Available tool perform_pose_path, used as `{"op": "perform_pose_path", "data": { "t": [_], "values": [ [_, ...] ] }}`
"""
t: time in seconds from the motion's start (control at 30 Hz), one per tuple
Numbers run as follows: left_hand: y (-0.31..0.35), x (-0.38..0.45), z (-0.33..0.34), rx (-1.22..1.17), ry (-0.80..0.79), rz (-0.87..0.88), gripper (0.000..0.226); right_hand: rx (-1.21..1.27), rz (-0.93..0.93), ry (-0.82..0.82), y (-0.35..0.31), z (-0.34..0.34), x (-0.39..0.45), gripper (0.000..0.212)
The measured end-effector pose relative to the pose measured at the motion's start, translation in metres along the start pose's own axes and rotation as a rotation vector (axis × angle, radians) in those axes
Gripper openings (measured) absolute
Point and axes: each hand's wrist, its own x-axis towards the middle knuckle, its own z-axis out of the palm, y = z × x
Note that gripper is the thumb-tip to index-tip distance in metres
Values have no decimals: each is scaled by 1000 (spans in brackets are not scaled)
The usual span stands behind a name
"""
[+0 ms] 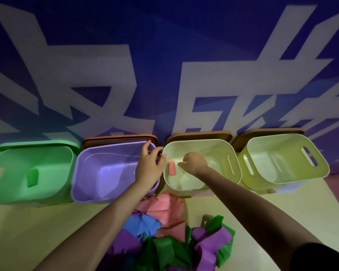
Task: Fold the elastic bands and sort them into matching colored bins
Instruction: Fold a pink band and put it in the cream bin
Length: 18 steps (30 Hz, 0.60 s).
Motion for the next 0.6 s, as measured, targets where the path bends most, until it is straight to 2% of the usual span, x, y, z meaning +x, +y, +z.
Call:
{"op": "perform_pose_path", "data": {
  "t": [0.13, 0.33, 0.5, 0.6],
  "values": [
    [8, -12, -24, 53, -18, 48, 40, 317, -9, 89, -1, -19, -33, 28],
    [19, -61, -57, -44, -2, 139, 31, 660, -143, 220, -11, -26, -107, 19],
    [8, -114, -71, -149, -22, 97, 29, 829, -104, 315, 5, -3, -160, 17],
    [-15, -147, -75, -208, -44, 53, 24, 789, -136, 234, 8, 27, -186, 18]
  ]
}}
